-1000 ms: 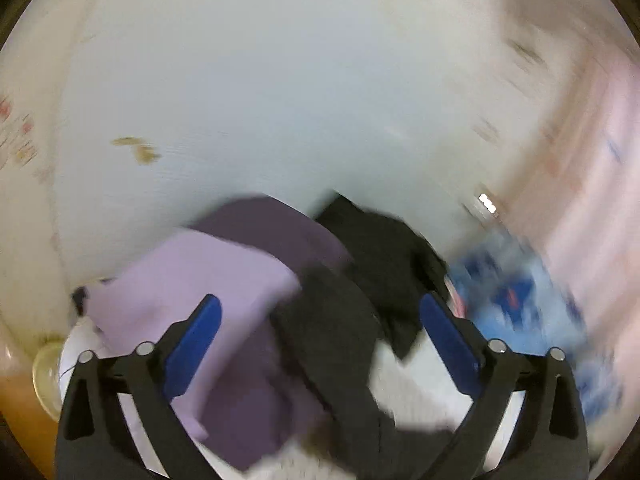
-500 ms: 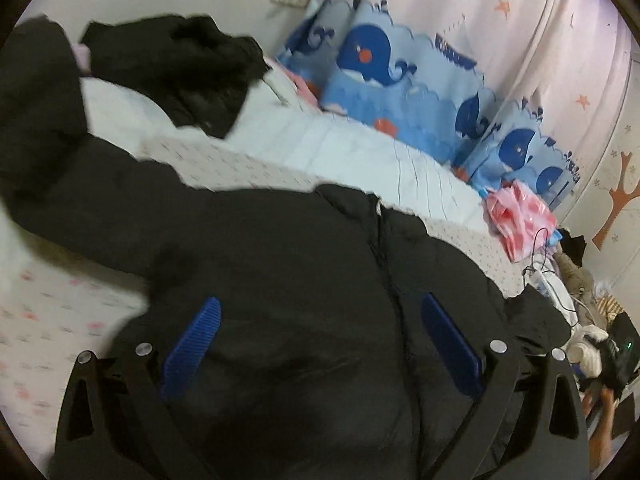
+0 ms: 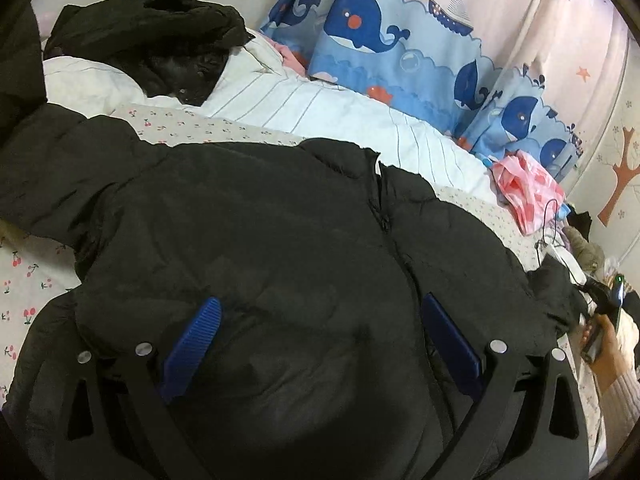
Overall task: Fold large clothes
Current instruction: 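Grasp the sleeve cuff with the right tool and lift it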
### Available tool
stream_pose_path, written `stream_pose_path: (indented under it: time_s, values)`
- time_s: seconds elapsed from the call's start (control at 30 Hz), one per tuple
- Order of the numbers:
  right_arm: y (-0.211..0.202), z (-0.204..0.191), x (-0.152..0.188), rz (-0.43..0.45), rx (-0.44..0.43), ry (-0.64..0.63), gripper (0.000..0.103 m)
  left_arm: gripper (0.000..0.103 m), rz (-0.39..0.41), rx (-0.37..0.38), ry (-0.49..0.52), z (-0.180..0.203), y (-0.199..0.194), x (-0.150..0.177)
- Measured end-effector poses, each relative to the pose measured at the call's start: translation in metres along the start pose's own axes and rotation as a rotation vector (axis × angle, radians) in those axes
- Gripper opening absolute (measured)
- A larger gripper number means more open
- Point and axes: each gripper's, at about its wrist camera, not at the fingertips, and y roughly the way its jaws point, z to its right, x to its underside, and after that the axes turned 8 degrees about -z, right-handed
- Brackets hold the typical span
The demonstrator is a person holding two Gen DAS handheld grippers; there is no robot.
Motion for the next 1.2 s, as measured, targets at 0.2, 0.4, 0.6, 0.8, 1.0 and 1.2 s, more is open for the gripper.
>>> stream_pose_path:
  time_s: [0.2, 0.4, 0.6, 0.8, 1.0, 1.2]
  values:
    - [-0.107, -0.008, 0.018, 0.313, -0.11, -0.096, 0.004, 0.096, -0.007, 0.02, -0.024, -0.005, -0.001, 0.0]
    - [-0.067, 0.046, 0.026, 0.015, -0.168, 0.064, 0.03, 0.096, -0.033, 0.018, -0.023, -0.006, 0.004, 0.001]
    - [-0.05, 0.058, 0.03, 0.001, -0.34, 0.195, 0.065, 0.096, -0.043, 0.026, -0.027, -0.006, 0.006, 0.001]
    - [-0.032, 0.07, 0.013, 0.074, -0.341, 0.413, 0.046, 0.096, -0.048, 0.034, -0.033, -0.008, 0.007, 0.001]
    - [-0.059, 0.058, -0.012, 0.192, -0.306, 0.386, 0.003, 0.096, -0.054, 0.055, -0.056, -0.011, 0.005, 0.0]
    - [-0.139, -0.056, -0.022, 0.353, -0.216, -0.037, 0.003, 0.096, -0.04, 0.083, -0.108, -0.022, -0.01, -0.009]
